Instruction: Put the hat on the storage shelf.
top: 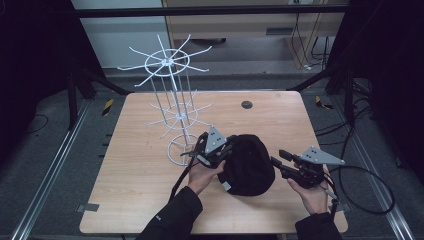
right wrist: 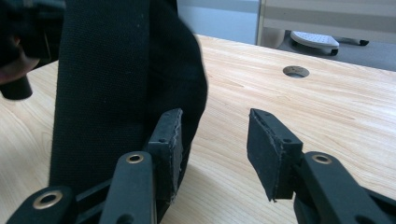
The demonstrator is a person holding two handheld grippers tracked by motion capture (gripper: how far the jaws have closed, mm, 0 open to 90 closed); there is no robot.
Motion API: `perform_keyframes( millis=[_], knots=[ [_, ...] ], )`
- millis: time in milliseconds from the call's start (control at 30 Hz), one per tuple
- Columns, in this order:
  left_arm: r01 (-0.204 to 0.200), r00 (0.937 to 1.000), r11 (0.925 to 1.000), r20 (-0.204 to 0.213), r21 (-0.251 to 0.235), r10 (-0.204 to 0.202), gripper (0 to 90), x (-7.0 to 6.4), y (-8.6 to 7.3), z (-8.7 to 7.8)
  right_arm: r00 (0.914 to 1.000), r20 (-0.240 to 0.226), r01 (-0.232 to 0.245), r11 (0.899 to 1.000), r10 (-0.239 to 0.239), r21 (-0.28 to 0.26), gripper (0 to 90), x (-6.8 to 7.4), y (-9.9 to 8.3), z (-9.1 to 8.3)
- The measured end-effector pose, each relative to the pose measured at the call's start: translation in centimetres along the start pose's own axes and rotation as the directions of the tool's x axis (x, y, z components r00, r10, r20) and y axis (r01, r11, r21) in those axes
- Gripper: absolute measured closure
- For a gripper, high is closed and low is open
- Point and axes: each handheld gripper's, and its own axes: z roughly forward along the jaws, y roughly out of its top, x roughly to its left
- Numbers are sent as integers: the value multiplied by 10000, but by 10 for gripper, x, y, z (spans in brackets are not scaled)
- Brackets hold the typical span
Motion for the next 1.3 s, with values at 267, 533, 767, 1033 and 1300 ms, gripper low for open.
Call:
perform_keyframes(
  millis=[267, 533, 767, 1033, 1300],
  knots=[
    [-288, 9993, 9980, 237, -570, 302, 824, -5, 16, 9, 9996, 285, 66, 9997, -60, -231, 532, -1, 4, -6],
    [-366, 9987, 9993, 353, -86, 369, 824, -14, -18, 3, 9987, 499, -73, 9999, 77, -96, 542, -5, 1, -7],
    [-538, 9983, 9977, 237, 408, 529, 823, -14, -42, -7, 10000, 43, 85, 9999, -85, 61, 539, 3, 2, -1],
    [-199, 9995, 9947, -233, 1009, 223, 826, -9, -31, 6, 9964, -824, -208, 9995, 188, -234, 493, 13, 11, -4],
    [-468, 9972, 9917, -529, 1197, 534, 826, -14, -12, 20, 9952, -970, -191, 9975, 125, -676, 455, 20, 21, -12]
  ],
)
